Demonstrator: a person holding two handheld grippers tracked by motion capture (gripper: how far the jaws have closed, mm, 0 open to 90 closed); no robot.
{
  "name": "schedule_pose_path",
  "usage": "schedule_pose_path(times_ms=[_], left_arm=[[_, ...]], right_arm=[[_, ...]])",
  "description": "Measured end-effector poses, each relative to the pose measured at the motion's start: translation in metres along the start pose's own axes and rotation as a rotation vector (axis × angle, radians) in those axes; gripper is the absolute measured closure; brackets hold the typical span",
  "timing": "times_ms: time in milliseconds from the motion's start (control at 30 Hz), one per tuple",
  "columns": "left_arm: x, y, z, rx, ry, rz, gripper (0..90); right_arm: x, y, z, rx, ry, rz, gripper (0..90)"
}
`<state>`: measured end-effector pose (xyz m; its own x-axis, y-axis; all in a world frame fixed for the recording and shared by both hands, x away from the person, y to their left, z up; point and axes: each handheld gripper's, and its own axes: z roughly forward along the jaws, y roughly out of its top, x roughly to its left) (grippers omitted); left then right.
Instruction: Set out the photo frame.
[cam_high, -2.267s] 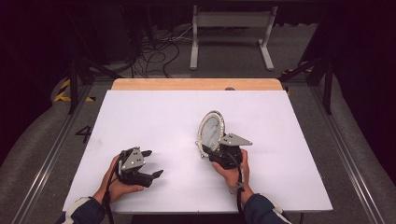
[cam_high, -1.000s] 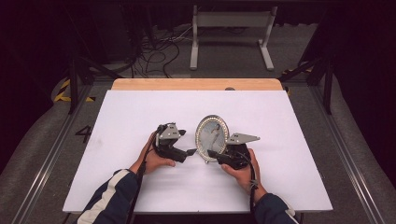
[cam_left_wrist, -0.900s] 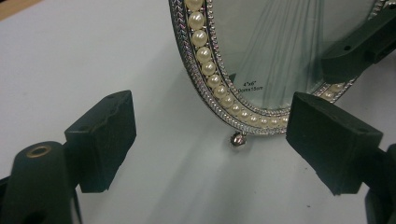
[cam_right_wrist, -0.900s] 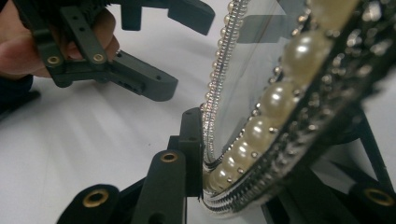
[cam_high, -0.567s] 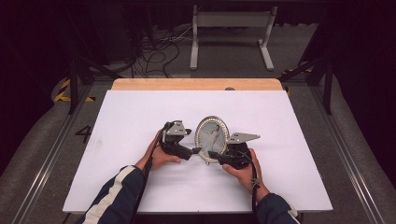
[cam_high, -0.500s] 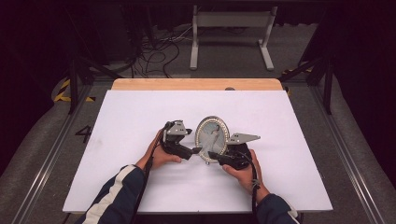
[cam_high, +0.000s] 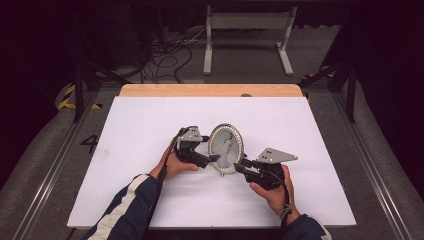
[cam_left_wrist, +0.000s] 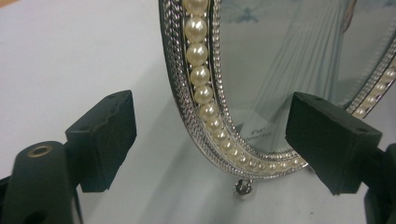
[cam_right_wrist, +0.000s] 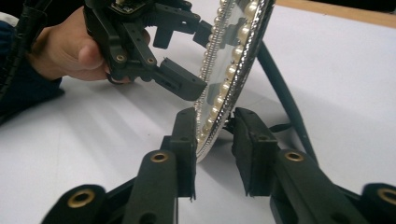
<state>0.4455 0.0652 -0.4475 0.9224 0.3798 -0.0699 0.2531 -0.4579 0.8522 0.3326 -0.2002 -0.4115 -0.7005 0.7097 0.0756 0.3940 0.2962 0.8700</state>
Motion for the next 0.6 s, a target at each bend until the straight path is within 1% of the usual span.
schedule_pose_path(times_ms=[67, 100, 167, 233, 300, 400, 467, 533, 600], left_arm=[[-0.0005, 0.0005, 0.0005, -0.005, -0.019, -0.006, 19.7], [-0.0007, 0.0007, 0.0007, -0.009, -0.024, -0.001, 20.3], [-0.0016, 0.0011, 0.0007, -0.011, -0.041, 0.012, 23.6], [-0.0030, 0.0018, 0.0008, -0.009, -0.051, 0.020, 26.0], [-0.0038, 0.0019, 0.0003, -0.008, -0.070, 0.023, 31.2], [-0.0046, 0.0017, -0.0010, -0.003, -0.064, 0.021, 33.8], [-0.0033, 0.0012, -0.0018, -0.010, -0.070, 0.010, 35.8], [-0.0035, 0.0008, -0.0026, -0.008, -0.070, 0.011, 38.2], [-0.0031, -0.0002, -0.0041, -0.006, -0.069, 0.007, 41.3]], right_arm=[[0.0003, -0.0015, -0.0042, -0.031, -0.016, 0.005, 76.2], [0.0004, -0.0019, -0.0051, -0.039, -0.018, 0.014, 76.5], [0.0009, -0.0035, -0.0074, -0.056, -0.031, 0.016, 78.9], [0.0027, -0.0032, -0.0088, -0.055, -0.039, 0.018, 80.2], [0.0037, -0.0023, -0.0100, -0.065, -0.045, 0.013, 82.6], [0.0044, -0.0016, -0.0088, -0.070, -0.045, 0.011, 83.7], [0.0048, -0.0017, -0.0080, -0.071, -0.048, 0.013, 83.8], [0.0038, -0.0017, -0.0083, -0.070, -0.047, 0.010, 83.9], [0.0029, -0.0019, -0.0085, -0.073, -0.053, 0.019, 83.9]])
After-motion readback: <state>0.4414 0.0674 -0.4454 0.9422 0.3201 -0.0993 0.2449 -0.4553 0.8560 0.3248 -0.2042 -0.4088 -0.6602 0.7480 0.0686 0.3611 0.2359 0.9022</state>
